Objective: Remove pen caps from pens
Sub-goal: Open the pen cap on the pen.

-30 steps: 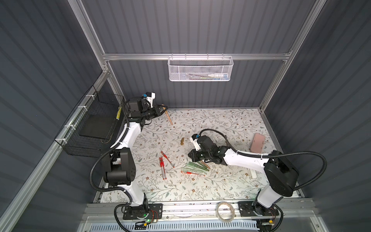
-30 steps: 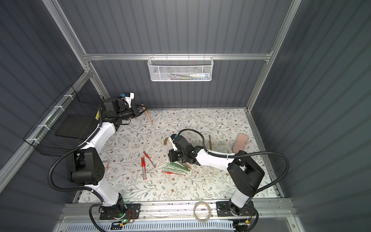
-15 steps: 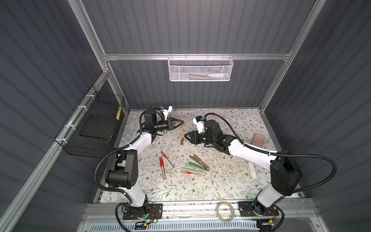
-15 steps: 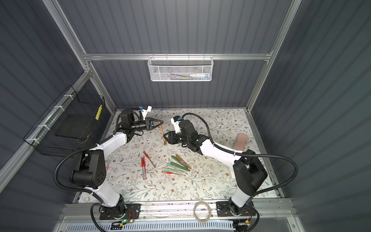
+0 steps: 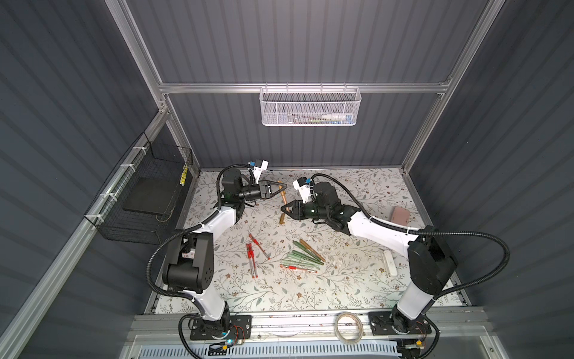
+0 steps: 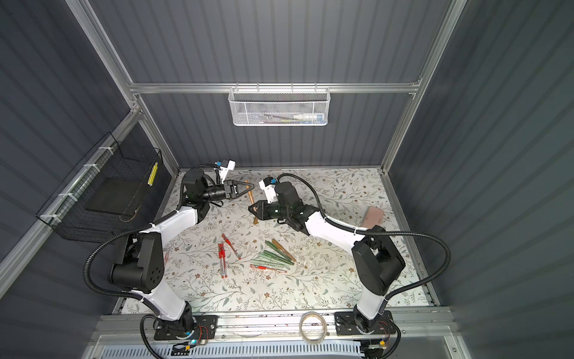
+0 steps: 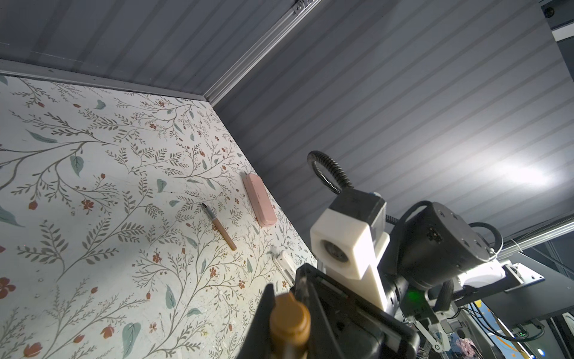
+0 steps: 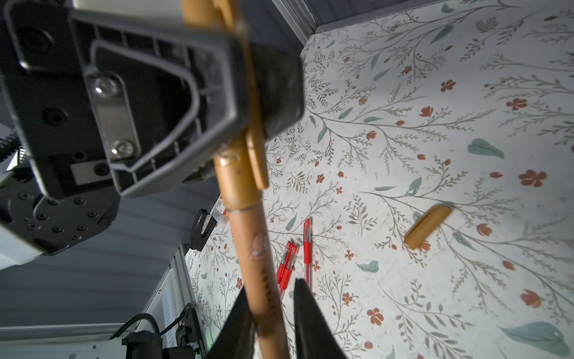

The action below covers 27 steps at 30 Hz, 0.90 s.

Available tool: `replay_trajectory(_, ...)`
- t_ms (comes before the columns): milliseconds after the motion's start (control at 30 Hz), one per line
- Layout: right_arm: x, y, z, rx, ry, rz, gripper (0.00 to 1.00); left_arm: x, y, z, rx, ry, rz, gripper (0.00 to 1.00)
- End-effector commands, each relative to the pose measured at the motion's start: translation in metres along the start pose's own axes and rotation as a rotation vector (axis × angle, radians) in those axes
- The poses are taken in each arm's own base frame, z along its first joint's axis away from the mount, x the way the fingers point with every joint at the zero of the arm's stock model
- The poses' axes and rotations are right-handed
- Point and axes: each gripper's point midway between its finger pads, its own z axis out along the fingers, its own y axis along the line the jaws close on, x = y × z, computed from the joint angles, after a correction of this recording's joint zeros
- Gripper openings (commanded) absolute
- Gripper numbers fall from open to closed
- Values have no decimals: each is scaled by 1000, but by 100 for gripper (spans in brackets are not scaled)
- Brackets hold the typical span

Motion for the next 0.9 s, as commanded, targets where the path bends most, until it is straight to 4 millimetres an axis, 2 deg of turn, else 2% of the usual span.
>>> replay_trajectory(0, -13, 1, 0, -16, -31, -6, 24, 5, -12, -1, 35, 21, 23, 0)
replay_trajectory(133, -16, 1, 3, -30, -30, 20, 27, 4, -13, 0, 34, 23, 20, 0)
replay_trajectory(233, -22, 5, 3, -51, -44, 7, 26, 7, -13, -1, 32, 23, 28, 0)
replay_trajectory(300, -23, 4, 5, -54, -40, 9, 18, 6, -12, -1, 30, 21, 35, 0)
replay_trajectory(400, -21, 7, 5, -76, -29, 18, 0, 2, -17, -2, 30, 22, 37, 0)
replay_trajectory(533, -5, -1, 1, -66, -17, 21, 0, -7, -11, -6, 12, -16, 39, 0)
replay_trajectory(633, 14, -11, -4, -49, 4, 66, 0, -42, -3, -25, -38, -112, 39, 0)
replay_trajectory(800, 48, -19, -12, -48, 23, 109, 0, -118, 11, -74, -113, -315, 70, 0)
replay_trajectory(867, 60, -23, -14, -35, 39, 127, 0, -138, 16, -86, -128, -349, 69, 0)
